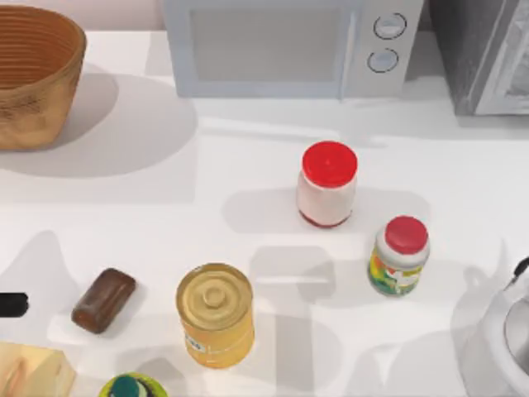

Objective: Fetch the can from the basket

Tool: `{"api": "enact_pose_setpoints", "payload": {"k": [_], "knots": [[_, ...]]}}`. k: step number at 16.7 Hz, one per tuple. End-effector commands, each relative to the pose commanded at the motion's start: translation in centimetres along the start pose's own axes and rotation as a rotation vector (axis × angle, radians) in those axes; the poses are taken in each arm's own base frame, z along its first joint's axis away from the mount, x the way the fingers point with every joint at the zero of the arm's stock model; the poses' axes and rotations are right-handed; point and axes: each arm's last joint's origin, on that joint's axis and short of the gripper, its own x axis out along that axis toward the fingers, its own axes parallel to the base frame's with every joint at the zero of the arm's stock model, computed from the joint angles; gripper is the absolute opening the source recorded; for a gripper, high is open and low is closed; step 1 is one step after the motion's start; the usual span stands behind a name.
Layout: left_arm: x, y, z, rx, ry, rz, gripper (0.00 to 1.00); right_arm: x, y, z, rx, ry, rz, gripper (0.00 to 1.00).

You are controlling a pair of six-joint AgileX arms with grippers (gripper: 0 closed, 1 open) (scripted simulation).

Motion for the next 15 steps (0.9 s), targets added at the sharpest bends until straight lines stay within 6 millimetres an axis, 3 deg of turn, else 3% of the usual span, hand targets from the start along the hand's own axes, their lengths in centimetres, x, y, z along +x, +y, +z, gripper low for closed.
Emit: {"api": "enact_pose_setpoints", "payload": {"k": [7,11,15], "knots": [[0.1,0.0,0.5,-0.002,-0.003,-0.011,0.00,0.0,0.0,0.0,0.000,0.000,0.000,1.00],[1.0,-0.3,3.2,-0.020,-0.043,-0.112,0.00,0.0,0.0,0.0,0.000,0.000,0.000,1.00],[3.9,-1.1,7.1,-0.038,-0.082,-0.313,0.00,0.0,0.0,0.0,0.000,0.000,0.000,1.00]]}}
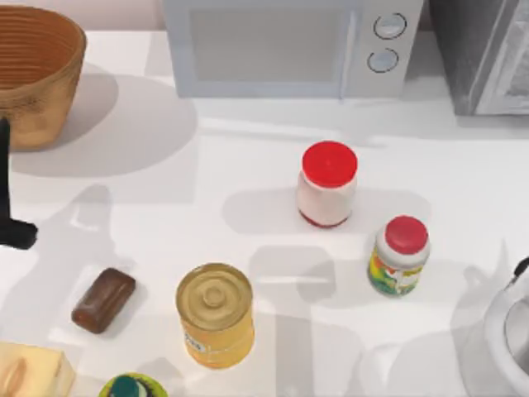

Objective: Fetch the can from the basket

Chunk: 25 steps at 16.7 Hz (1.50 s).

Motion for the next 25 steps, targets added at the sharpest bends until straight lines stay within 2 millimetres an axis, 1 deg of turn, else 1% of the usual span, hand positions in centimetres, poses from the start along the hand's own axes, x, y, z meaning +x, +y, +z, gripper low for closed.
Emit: {"api": "enact_pose_setpoints", "payload": {"k": [2,4,6,7,8,10,12,13,14,16,18,19,21,22,25], "knots": [[2.7,0.1,1.3,-0.008,-0.010,-0.127,0.00,0.0,0.0,0.0,0.000,0.000,0.000,1.00],[6.0,0.3,1.9,-0.013,-0.010,-0.264,0.00,0.0,0.0,0.0,0.000,0.000,0.000,1.00],[9.7,0.4,1.5,-0.016,-0.001,-0.407,0.00,0.0,0.0,0.0,0.000,0.000,0.000,1.00],[11.6,0.4,0.8,-0.018,0.006,-0.478,0.00,0.0,0.0,0.0,0.000,0.000,0.000,1.00],[13.5,0.4,-0.2,-0.019,0.014,-0.549,0.00,0.0,0.0,0.0,0.000,0.000,0.000,1.00],[17.1,0.2,-3.1,-0.023,0.034,-0.687,0.00,0.0,0.0,0.0,0.000,0.000,0.000,1.00],[20.1,-0.3,-6.9,-0.027,0.054,-0.817,0.00,0.0,0.0,0.0,0.000,0.000,0.000,1.00],[21.3,-0.6,-9.0,-0.029,0.064,-0.877,0.00,0.0,0.0,0.0,0.000,0.000,0.000,1.00],[22.2,-1.0,-11.2,-0.032,0.072,-0.935,0.00,0.0,0.0,0.0,0.000,0.000,0.000,1.00],[23.4,-1.8,-15.5,-0.036,0.087,-1.041,0.00,0.0,0.0,0.0,0.000,0.000,0.000,1.00],[23.8,-2.8,-19.1,-0.038,0.094,-1.133,0.00,0.0,0.0,0.0,0.000,0.000,0.000,1.00],[23.9,-3.3,-20.5,-0.038,0.095,-1.173,0.00,0.0,0.0,0.0,0.000,0.000,0.000,1.00],[23.8,-4.4,-22.6,-0.036,0.093,-1.239,0.00,0.0,0.0,0.0,0.000,0.000,0.000,1.00],[23.7,-4.8,-23.2,-0.035,0.092,-1.262,0.00,0.0,0.0,0.0,0.000,0.000,0.000,1.00],[23.7,-5.1,-23.5,-0.034,0.090,-1.276,0.00,0.0,0.0,0.0,0.000,0.000,0.000,1.00]]}}
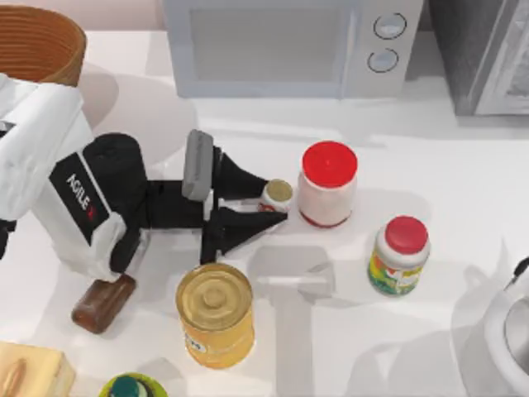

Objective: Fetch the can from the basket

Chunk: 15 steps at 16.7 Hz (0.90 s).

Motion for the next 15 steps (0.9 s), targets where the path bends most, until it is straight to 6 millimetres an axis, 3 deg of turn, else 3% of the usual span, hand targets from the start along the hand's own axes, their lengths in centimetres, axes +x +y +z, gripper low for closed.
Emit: {"api": "enact_pose_setpoints", "payload": {"k": [3,15], "knots": [[0.00,0.00,0.00,0.000,0.000,0.000,0.00,0.00,0.00,0.00,0.000,0.000,0.000,1.00],[0.00,0.00,0.00,0.000,0.000,0.000,0.90,0.00,0.00,0.00,0.000,0.000,0.000,1.00]]}}
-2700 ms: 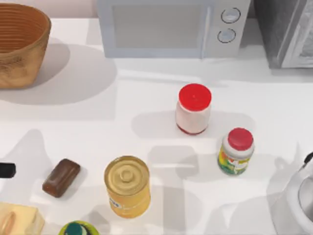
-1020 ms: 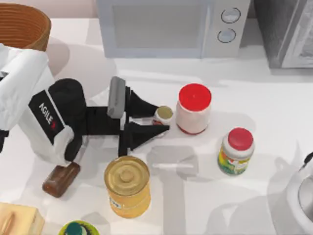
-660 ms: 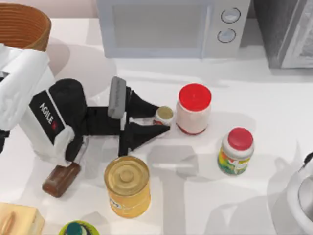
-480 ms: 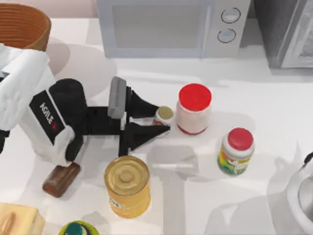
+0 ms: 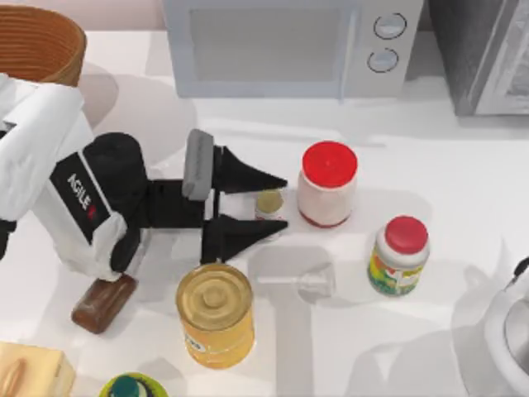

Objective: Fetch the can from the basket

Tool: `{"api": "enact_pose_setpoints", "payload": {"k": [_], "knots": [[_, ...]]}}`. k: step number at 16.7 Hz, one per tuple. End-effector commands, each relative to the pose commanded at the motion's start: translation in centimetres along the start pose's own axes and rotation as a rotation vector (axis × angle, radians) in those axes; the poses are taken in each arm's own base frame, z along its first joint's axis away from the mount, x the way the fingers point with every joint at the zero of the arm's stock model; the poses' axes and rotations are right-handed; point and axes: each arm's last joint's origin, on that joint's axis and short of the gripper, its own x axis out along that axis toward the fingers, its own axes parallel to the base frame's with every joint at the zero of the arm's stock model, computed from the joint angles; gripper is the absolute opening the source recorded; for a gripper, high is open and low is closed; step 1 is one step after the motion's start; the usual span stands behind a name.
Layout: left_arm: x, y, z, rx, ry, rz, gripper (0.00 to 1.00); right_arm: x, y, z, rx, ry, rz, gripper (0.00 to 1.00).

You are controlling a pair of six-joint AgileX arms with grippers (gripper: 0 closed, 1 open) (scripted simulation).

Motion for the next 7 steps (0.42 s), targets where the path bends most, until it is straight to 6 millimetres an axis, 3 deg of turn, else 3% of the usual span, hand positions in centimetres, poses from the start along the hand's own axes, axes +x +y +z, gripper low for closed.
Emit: {"api": "enact_pose_setpoints", "payload": {"k": [2,7], "knots": [[0.00,0.00,0.00,0.000,0.000,0.000,1.00,0.00,0.00,0.00,0.000,0.000,0.000,1.00],[0.00,0.00,0.00,0.000,0.000,0.000,1.00,0.00,0.00,0.00,0.000,0.000,0.000,1.00]]}}
